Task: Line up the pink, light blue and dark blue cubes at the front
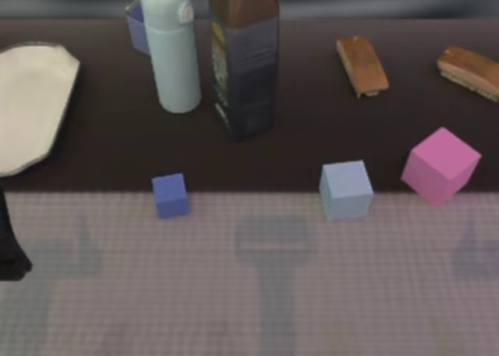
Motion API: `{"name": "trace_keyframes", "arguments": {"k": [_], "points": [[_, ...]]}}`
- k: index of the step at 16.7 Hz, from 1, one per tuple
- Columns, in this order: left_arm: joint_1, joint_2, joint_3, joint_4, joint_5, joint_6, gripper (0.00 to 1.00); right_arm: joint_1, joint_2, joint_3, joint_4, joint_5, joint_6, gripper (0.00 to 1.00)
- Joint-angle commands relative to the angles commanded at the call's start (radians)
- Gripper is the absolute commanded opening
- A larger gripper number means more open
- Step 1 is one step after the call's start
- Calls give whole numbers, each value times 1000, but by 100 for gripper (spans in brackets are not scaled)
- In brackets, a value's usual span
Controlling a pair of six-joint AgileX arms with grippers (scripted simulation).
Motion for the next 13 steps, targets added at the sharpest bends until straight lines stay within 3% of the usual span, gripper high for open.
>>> {"name": "trace_keyframes", "arguments": {"k": [7, 13], "points": [[-40, 157, 151, -100, 3, -59, 100, 0, 0, 0, 0, 0, 0, 100], [-141, 688, 576, -378, 1, -217, 100, 0, 0, 0, 0, 0, 0, 100]]}}
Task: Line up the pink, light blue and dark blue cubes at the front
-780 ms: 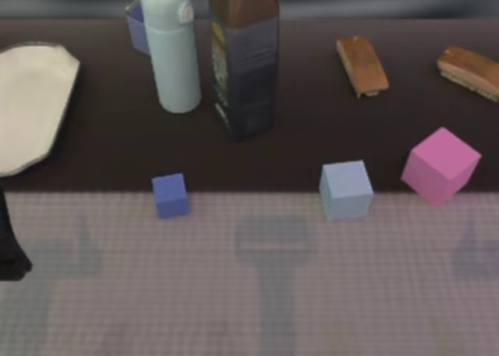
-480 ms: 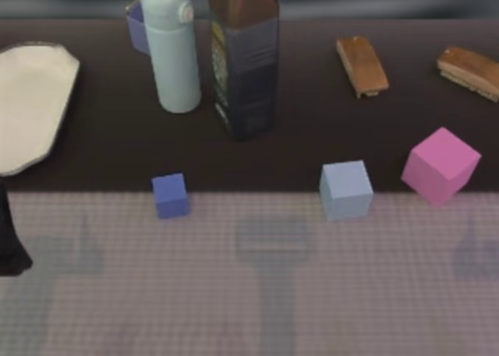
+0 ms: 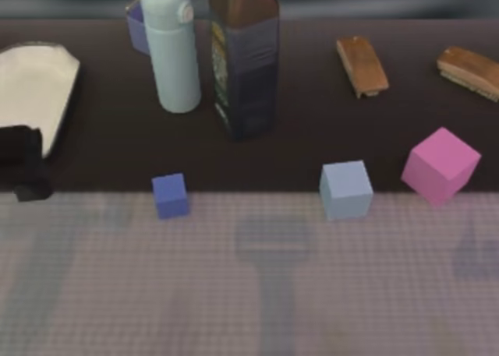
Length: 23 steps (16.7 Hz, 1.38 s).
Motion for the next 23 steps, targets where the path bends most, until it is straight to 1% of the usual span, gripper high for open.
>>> {"name": "trace_keyframes", "arguments": {"k": [7, 10, 13, 17, 23], "points": [[-140, 786, 555, -392, -2, -210, 100, 0, 0, 0, 0, 0, 0, 100], [-192, 1045, 763, -533, -2, -288, 100, 0, 0, 0, 0, 0, 0, 100], [-233, 1259, 936, -642, -1, -352, 100, 0, 0, 0, 0, 0, 0, 100], [-267, 1425, 1080, -725, 1, -404, 100, 0, 0, 0, 0, 0, 0, 100], [-267, 1445, 1100, -735, 1, -411, 100, 0, 0, 0, 0, 0, 0, 100]]}}
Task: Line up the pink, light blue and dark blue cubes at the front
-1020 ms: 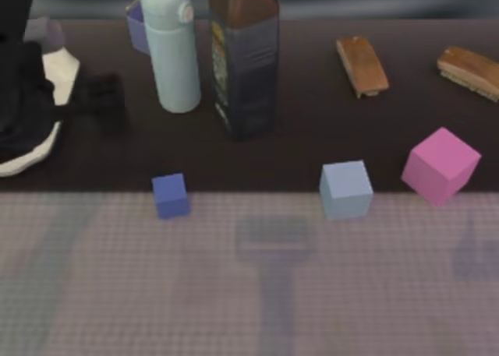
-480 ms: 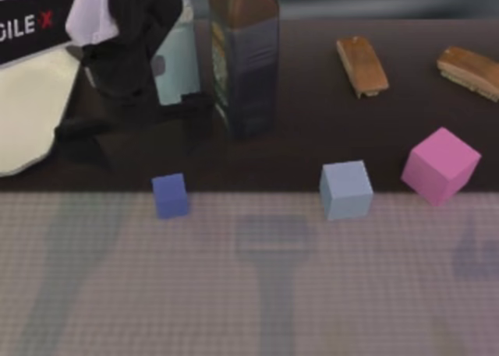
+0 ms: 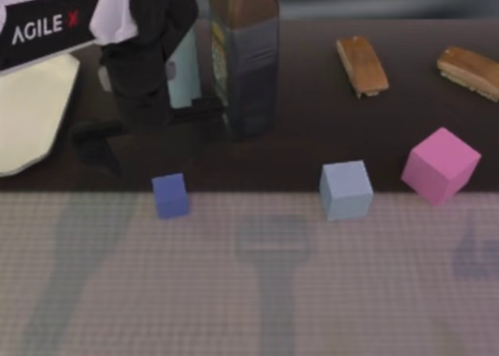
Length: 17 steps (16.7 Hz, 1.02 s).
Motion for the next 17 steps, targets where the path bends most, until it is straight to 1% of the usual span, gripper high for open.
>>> {"name": "trace_keyframes", "arguments": {"k": [3, 9, 14, 17], "points": [[-2, 18, -28, 40, 0, 3, 100, 0, 0, 0, 0, 0, 0, 100], [-3, 116, -156, 276, 1, 3, 100, 0, 0, 0, 0, 0, 0, 100], [-4, 129, -170, 297, 1, 2, 100, 0, 0, 0, 0, 0, 0, 100], [-4, 129, -170, 297, 1, 2, 77, 0, 0, 0, 0, 0, 0, 100]]}}
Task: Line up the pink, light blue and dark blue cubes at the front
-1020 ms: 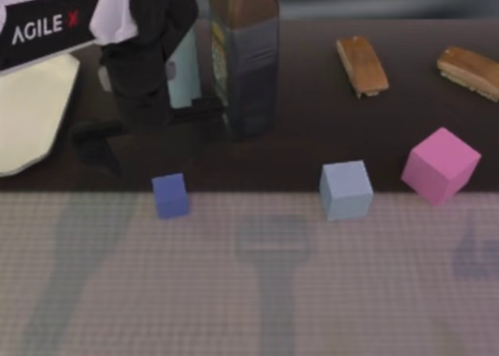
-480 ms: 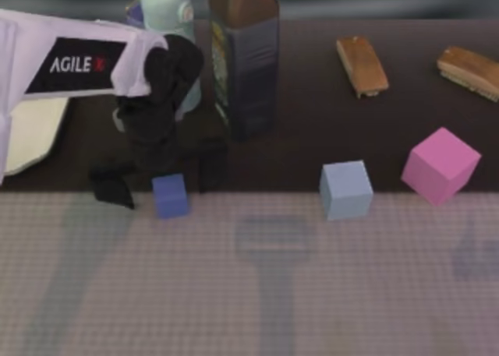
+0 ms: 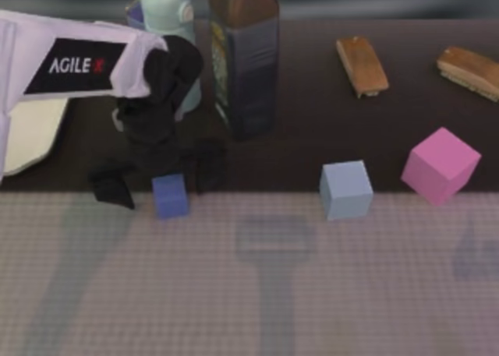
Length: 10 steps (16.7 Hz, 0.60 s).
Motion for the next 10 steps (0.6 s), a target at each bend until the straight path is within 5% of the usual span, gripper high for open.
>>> {"name": "trace_keyframes", "arguments": {"k": [10], "points": [[0, 0, 0, 0, 0, 0, 2, 0, 0, 0, 0, 0, 0, 100]]}}
